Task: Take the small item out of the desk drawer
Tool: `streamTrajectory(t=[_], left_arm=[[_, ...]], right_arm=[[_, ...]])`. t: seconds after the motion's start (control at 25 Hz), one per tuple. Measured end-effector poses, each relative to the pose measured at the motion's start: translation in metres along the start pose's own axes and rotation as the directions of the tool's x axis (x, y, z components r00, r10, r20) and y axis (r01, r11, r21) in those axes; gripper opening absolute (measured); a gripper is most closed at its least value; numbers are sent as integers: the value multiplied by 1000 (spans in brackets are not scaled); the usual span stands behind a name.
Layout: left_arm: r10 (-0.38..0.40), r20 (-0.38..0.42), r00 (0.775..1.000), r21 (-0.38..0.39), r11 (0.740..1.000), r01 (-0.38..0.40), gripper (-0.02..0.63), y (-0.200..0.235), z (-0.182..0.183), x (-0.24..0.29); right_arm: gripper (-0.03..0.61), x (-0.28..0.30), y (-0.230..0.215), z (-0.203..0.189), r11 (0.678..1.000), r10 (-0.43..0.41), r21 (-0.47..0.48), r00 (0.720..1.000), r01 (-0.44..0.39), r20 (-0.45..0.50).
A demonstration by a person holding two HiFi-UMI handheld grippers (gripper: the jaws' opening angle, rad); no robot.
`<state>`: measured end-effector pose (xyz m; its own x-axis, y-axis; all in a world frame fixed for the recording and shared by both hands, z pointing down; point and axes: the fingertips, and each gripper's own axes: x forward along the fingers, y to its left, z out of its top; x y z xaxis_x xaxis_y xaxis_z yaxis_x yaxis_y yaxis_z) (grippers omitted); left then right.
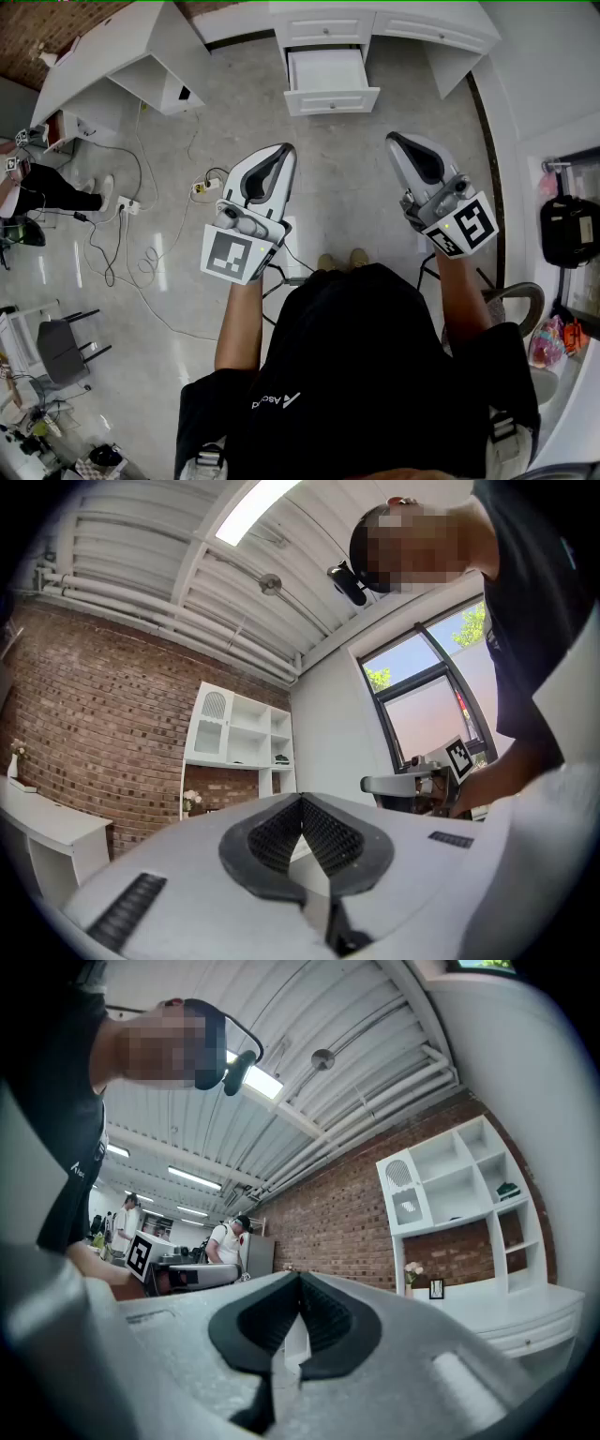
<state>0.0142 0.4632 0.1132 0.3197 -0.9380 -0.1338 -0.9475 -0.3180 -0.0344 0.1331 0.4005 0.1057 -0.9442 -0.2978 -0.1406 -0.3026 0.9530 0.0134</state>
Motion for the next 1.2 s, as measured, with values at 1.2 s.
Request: streamTrajectory(t=[1.2], left_arm=[[-35, -107, 994, 91, 995, 45, -2, 137, -80, 155]], right_arm=[[2, 121, -182, -56, 999, 34, -27, 999, -34, 17]])
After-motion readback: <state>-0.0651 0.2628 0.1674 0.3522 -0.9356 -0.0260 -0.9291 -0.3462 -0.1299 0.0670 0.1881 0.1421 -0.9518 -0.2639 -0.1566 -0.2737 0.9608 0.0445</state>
